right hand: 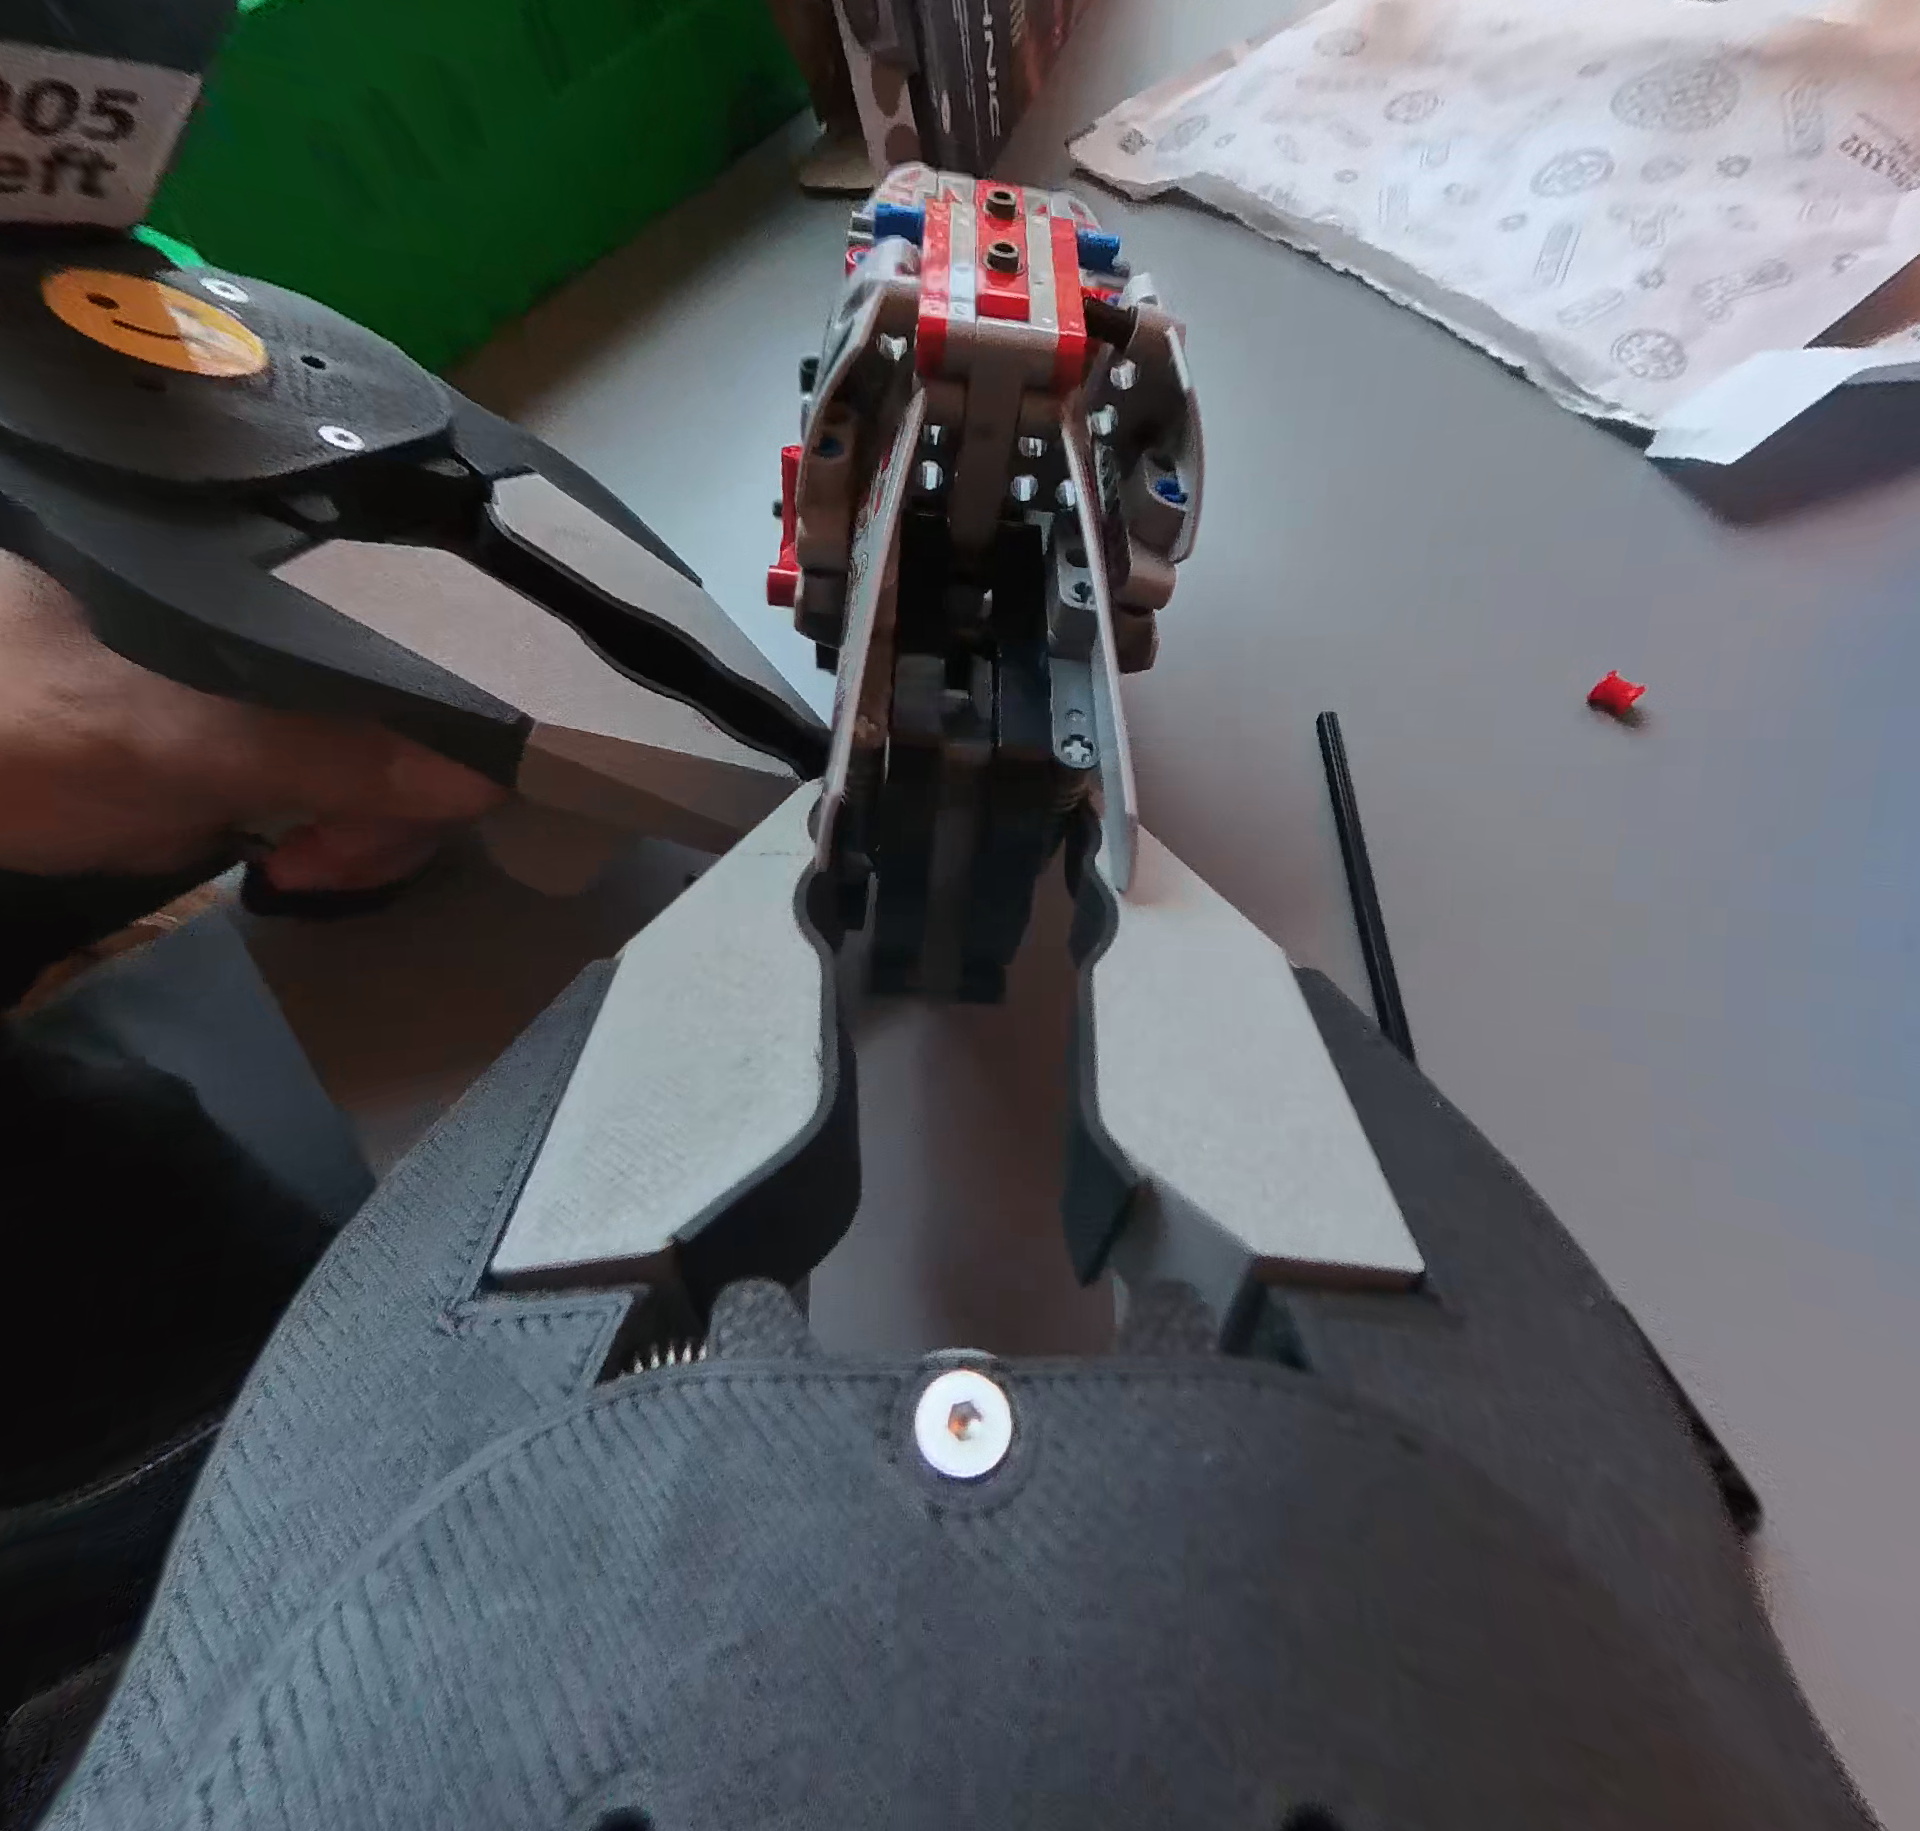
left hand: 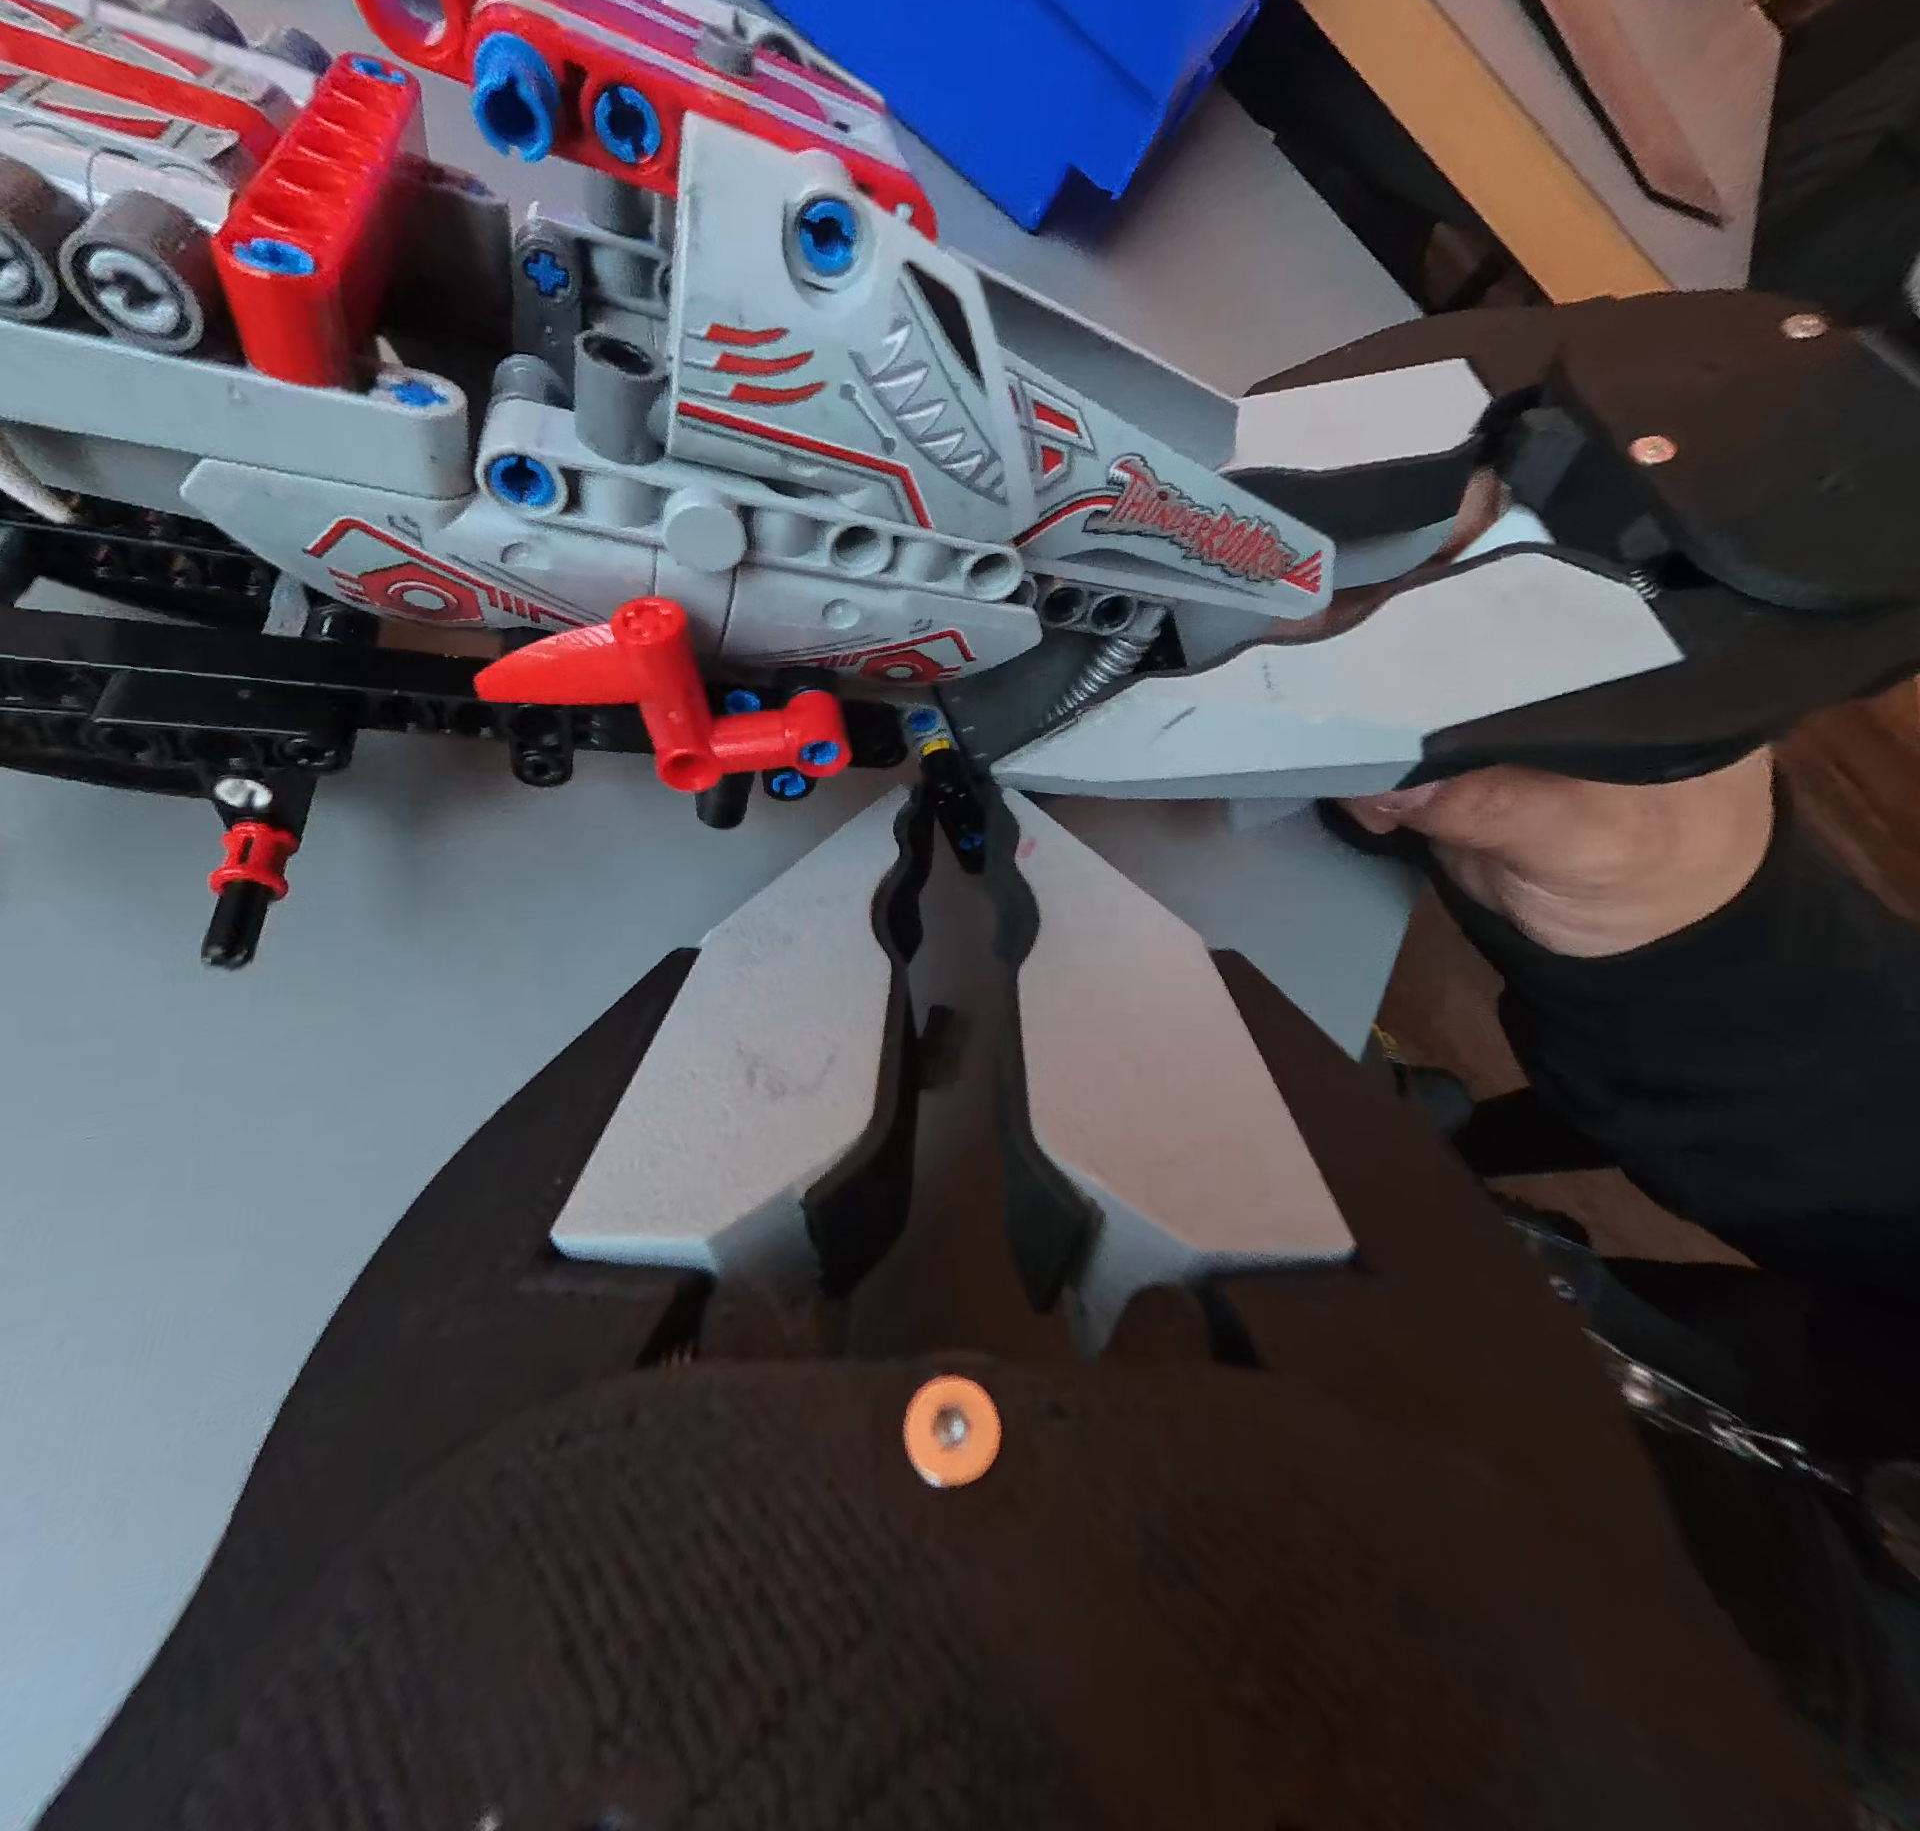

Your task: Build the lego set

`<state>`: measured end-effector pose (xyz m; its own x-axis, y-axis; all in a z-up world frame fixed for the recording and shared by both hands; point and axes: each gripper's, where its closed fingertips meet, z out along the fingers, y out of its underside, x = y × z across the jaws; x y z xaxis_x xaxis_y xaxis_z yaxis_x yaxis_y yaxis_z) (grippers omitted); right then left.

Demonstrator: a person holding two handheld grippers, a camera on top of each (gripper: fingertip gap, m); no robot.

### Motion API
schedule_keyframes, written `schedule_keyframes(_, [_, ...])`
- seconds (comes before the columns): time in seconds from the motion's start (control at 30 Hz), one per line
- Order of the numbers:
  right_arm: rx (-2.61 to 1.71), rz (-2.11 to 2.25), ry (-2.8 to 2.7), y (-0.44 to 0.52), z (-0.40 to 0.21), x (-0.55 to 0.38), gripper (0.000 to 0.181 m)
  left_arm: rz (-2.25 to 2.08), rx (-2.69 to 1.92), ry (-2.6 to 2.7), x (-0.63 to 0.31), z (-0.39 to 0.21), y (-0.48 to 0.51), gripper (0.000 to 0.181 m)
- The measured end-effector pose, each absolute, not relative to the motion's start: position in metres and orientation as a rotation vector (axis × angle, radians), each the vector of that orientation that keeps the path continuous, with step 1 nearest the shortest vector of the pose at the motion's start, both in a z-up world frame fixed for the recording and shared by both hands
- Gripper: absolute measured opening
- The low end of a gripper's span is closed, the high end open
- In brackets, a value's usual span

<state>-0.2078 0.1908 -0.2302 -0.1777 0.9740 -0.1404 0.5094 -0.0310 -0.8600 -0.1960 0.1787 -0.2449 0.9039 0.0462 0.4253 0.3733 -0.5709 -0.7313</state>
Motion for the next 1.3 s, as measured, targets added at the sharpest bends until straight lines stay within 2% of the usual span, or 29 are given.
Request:
schedule_keyframes(0.13, [-1.527,0.809,-1.663,0.229,-0.238,-0.209,0.038,-0.349,-2.184,-0.264,-0.201,-0.248,0.173,0.005])
schedule_keyframes(0.27, [-1.612,1.187,-1.599,0.231,-0.223,-0.204,0.039,-0.311,-2.158,-0.241,-0.201,-0.243,0.164,0.005])
schedule_keyframes(0.4, [-1.561,1.037,-1.616,0.233,-0.227,-0.205,0.039,-0.266,-2.165,-0.26,-0.209,-0.244,0.166,0.005])
schedule_keyframes(0.63, [-1.504,1.056,-1.75,0.204,-0.233,-0.207,0.037,-0.346,-2.106,-0.101,-0.198,-0.222,0.152,0.005])
schedule_keyframes(0.97, [-1.331,0.928,-1.816,0.194,-0.22,-0.179,0.049,-0.451,-1.998,0.093,-0.193,-0.18,0.094,0.005])
schedule_keyframes(1.13, [-1.122,1.003,-1.832,0.17,-0.183,-0.149,0.027,-0.321,-2.089,0.291,-0.173,-0.195,0.085,0.005])
schedule_keyframes(1.27, [-0.852,1.022,-2.034,0.114,-0.179,-0.147,0.034,-0.245,-2.101,0.409,-0.159,-0.196,0.09,0.005])
schedule_keyframes(1.3, [-0.784,0.96,-2.042,0.109,-0.181,-0.151,0.027,-0.237,-2.095,0.43,-0.156,-0.196,0.09,0.005])
